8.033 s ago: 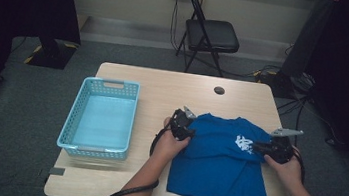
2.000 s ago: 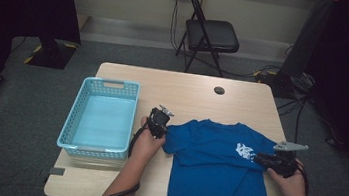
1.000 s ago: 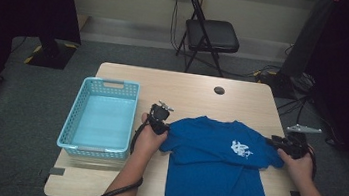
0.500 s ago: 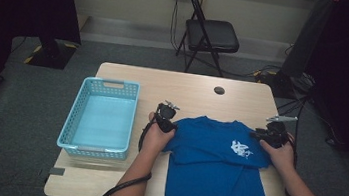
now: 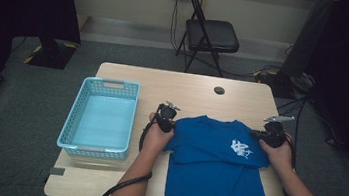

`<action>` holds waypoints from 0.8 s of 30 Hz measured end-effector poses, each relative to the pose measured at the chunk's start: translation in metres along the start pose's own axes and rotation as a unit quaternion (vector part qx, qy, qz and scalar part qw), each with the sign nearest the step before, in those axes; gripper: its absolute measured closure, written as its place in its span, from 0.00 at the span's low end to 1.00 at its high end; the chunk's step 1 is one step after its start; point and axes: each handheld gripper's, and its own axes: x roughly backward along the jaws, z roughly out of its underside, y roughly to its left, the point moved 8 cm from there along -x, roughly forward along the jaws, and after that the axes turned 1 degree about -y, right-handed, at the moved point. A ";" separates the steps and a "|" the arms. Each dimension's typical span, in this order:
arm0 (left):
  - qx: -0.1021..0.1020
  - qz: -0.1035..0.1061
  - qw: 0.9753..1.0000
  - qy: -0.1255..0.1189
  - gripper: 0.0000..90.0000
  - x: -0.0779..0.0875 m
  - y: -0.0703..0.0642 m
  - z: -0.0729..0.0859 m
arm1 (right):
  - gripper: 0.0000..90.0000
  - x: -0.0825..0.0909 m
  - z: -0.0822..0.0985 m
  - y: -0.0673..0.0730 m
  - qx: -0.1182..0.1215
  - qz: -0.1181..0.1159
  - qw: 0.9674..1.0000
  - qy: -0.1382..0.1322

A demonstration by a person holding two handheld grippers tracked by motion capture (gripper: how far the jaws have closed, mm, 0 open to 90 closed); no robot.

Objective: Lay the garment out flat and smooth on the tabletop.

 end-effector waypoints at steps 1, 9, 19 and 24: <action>0.003 0.000 1.000 0.000 0.98 0.000 0.001 0.000 | 0.96 0.000 0.000 0.000 0.000 0.000 1.000 0.000; 0.007 -0.009 1.000 -0.005 0.98 0.001 0.008 -0.004 | 0.97 -0.001 -0.005 0.000 -0.006 -0.003 1.000 0.004; -0.001 -0.037 0.999 -0.033 0.98 0.025 0.023 -0.039 | 0.97 0.014 -0.050 0.004 0.015 0.011 1.000 -0.023; -0.004 -0.055 0.997 -0.057 0.98 0.040 0.031 -0.055 | 0.97 0.024 -0.073 0.005 0.028 0.025 0.998 -0.041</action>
